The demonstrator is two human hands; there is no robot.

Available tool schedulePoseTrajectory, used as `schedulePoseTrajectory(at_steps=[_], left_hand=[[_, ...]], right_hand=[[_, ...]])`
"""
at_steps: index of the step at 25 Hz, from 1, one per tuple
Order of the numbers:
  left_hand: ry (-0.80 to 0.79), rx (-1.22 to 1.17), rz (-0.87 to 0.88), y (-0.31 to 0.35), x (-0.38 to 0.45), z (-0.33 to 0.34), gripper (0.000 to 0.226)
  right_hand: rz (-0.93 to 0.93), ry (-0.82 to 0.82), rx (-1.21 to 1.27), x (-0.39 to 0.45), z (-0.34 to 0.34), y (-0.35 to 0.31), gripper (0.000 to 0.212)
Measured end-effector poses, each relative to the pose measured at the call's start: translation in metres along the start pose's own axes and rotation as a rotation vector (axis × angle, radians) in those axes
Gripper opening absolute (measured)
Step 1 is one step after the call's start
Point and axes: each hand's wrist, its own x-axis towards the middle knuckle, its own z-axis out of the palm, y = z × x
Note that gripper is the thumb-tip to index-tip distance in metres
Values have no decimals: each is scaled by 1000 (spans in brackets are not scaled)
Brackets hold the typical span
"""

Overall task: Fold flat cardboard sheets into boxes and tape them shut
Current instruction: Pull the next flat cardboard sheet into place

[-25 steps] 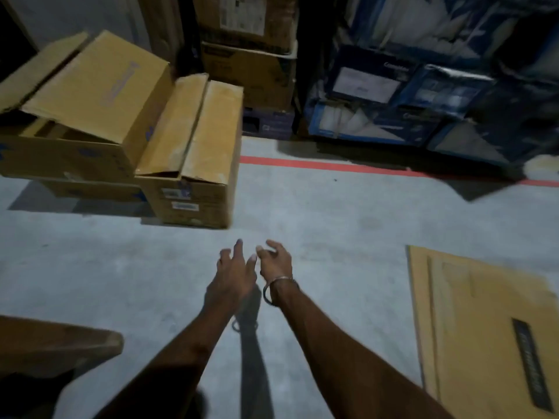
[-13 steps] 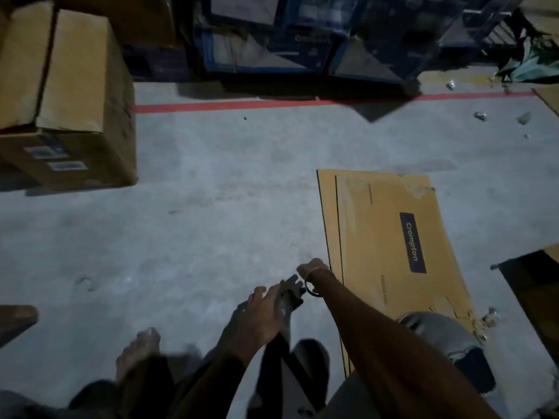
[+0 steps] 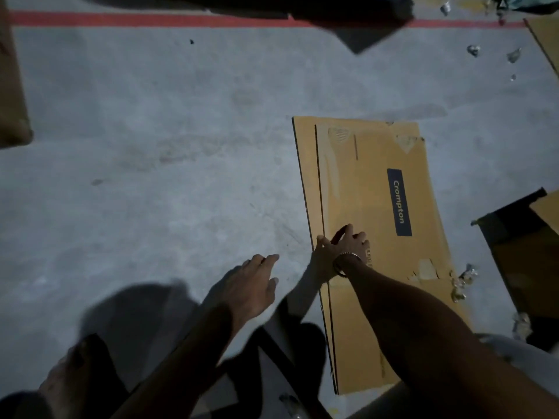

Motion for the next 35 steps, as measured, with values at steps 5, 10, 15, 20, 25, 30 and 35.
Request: schedulePoseTrajectory(at_steps=[5, 10, 15, 20, 25, 30, 35], left_hand=[[-30, 18, -31, -16, 49, 14, 55], [-77, -19, -111, -2, 85, 19, 57], [-123, 17, -134, 32, 94, 25, 57], [-142, -18, -103, 46, 82, 20, 60], [33, -274, -165, 56, 82, -30, 67], [211, -665, -277, 69, 49, -98, 59], [290, -654, -109, 94, -11, -172, 49]], right_hand=[[-109, -51, 41, 35, 31, 31, 106], [-134, -101, 39, 22, -4, 9, 89], [-111, -73, -37, 15, -21, -5, 68], [-240, 151, -64, -11, -55, -31, 36], [-359, 216, 139, -42, -135, -110, 41], [-527, 145, 339, -92, -210, -156, 39], [-665, 57, 549, -172, -278, -184, 11]])
